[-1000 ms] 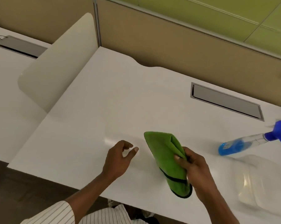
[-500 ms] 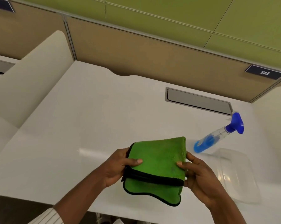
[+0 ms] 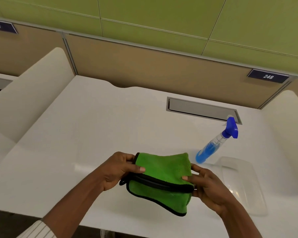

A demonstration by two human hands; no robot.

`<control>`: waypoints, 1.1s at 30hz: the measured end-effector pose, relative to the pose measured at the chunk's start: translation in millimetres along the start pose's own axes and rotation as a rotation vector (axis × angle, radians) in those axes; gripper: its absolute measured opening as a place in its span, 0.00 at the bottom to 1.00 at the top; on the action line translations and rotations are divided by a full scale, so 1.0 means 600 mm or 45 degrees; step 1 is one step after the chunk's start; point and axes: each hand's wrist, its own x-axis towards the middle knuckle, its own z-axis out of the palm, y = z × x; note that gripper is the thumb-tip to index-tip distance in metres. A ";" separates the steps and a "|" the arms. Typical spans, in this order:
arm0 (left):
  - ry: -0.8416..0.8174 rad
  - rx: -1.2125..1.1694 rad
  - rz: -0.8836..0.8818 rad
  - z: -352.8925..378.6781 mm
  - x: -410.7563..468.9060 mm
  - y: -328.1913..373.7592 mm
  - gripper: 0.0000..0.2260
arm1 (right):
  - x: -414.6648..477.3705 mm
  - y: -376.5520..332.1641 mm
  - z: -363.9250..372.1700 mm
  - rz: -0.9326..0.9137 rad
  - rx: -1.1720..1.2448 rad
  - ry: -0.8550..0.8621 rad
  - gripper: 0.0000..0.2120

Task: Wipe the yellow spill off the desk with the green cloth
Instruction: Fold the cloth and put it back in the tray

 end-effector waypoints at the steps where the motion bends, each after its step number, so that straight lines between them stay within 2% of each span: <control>1: 0.017 -0.005 0.078 0.002 -0.002 0.001 0.14 | -0.003 -0.003 -0.001 -0.088 -0.055 0.011 0.32; 3: 0.022 -0.019 0.275 0.003 -0.005 0.005 0.18 | -0.014 -0.014 -0.004 -0.372 -0.143 0.016 0.33; 5: 0.002 -0.032 0.410 0.005 -0.011 0.012 0.20 | -0.030 -0.027 -0.006 -0.639 -0.173 0.049 0.29; 8: -0.011 0.033 0.541 0.018 -0.011 0.020 0.16 | -0.033 -0.039 -0.009 -0.912 -0.291 0.144 0.12; 9: 0.000 0.080 0.549 0.024 -0.008 0.023 0.14 | -0.028 -0.035 -0.011 -0.946 -0.330 0.167 0.10; 12: 0.051 0.126 0.463 0.034 0.006 0.021 0.14 | -0.019 -0.019 -0.014 -0.868 -0.266 0.276 0.09; 14: 0.106 0.113 0.400 0.038 0.014 0.014 0.17 | -0.016 -0.005 -0.017 -0.770 -0.208 0.364 0.15; 16: 0.197 0.054 0.331 0.038 0.021 0.004 0.13 | -0.015 0.006 -0.020 -0.635 -0.122 0.432 0.19; 18: 0.266 -0.045 0.233 0.036 0.029 -0.003 0.08 | -0.016 0.013 -0.021 -0.475 -0.070 0.466 0.14; 21: 0.302 -0.109 0.081 0.034 0.036 -0.008 0.06 | -0.023 0.026 -0.020 -0.263 -0.072 0.451 0.11; 26: 0.269 -0.106 -0.017 0.034 0.044 -0.018 0.06 | -0.034 0.035 -0.008 -0.188 -0.052 0.602 0.10; 30: 0.109 -0.186 0.001 0.033 0.053 -0.024 0.13 | -0.040 0.046 -0.002 -0.153 -0.051 0.716 0.12; 33: 0.036 -0.052 0.047 0.027 0.060 -0.032 0.26 | -0.050 0.052 0.004 -0.176 -0.042 0.759 0.13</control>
